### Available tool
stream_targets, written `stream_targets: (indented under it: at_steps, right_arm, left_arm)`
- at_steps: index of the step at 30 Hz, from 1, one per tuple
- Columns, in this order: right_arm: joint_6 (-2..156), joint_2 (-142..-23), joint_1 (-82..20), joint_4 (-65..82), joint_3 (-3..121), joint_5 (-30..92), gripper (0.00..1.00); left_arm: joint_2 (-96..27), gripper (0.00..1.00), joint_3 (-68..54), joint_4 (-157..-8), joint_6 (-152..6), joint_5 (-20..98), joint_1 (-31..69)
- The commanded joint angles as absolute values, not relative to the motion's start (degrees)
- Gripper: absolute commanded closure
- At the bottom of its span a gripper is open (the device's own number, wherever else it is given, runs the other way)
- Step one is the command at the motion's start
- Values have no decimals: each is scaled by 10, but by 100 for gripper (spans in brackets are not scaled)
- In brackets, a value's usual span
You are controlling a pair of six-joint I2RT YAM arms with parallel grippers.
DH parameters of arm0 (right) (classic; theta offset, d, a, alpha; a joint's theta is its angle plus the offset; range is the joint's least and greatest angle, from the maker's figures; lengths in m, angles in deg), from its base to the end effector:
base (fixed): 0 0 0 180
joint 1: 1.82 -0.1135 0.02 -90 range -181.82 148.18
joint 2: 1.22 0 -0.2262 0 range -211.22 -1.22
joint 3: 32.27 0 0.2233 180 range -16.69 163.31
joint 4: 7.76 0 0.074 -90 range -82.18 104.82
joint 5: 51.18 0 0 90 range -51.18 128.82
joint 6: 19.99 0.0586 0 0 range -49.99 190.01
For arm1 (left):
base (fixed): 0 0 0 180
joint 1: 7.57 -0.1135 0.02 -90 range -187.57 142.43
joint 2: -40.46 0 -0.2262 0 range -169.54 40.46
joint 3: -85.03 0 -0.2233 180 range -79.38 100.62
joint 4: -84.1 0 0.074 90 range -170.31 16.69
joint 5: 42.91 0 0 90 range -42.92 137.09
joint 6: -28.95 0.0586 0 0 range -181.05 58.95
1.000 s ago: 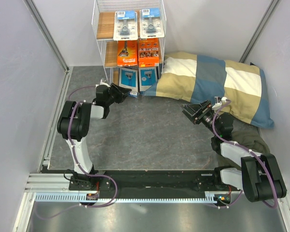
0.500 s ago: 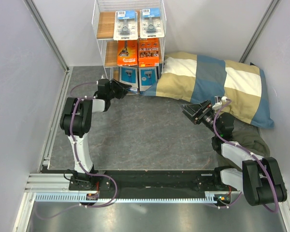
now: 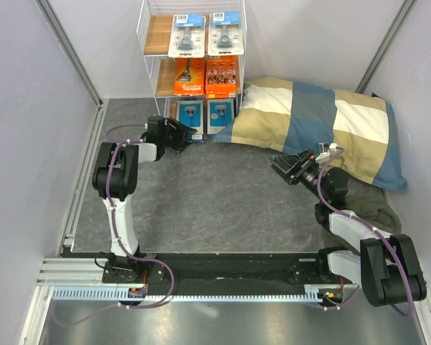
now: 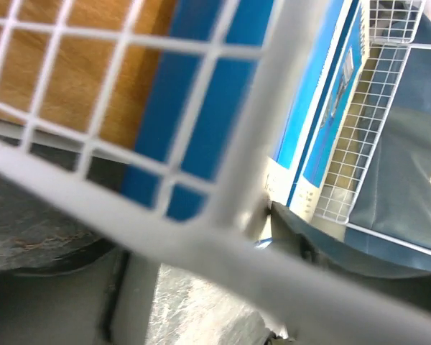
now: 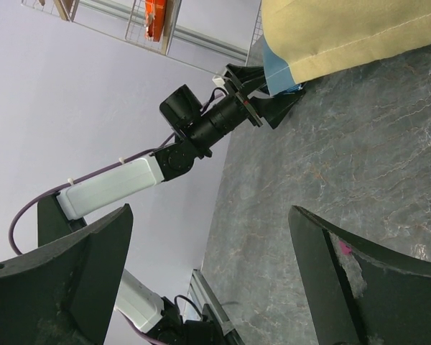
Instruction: Place and organize the shaving razors onto the shelf
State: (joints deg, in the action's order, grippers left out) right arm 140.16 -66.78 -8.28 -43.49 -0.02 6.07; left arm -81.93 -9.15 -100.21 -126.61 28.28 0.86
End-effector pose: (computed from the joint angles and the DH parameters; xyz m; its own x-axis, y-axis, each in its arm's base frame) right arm 0.2311 0.0581 0.2020 -0.5799 0.7305 -0.3607 -0.2540 0.2587 0.9320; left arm 0.4226 -0.0817 0.1024 -0.5903 -0.7837 -0.1932 -0.3117 0.4421 -0.8411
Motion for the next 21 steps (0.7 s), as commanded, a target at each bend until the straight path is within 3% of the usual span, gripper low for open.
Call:
stream_targets:
  at_steps: [1, 6, 7, 8, 21]
  right_arm:
    - [1394, -654, -78, -440, 8, 52, 2]
    - [1394, -649, -79, -439, 5, 52, 2]
    - [1394, -648, -79, -439, 4, 52, 2]
    - [1394, -647, -78, -439, 2, 52, 2]
    - [1390, -648, -78, -438, -1, 52, 2]
  left_arm:
    - [-802, 24, -63, -931, -1197, 294, 16]
    - [-783, 13, -56, -863, -1158, 312, 16]
    - [-775, 2, -56, -858, -1146, 312, 16]
    - [-769, 0, -57, -851, -1141, 316, 16]
    - [-658, 0, -157, -885, -1091, 300, 31]
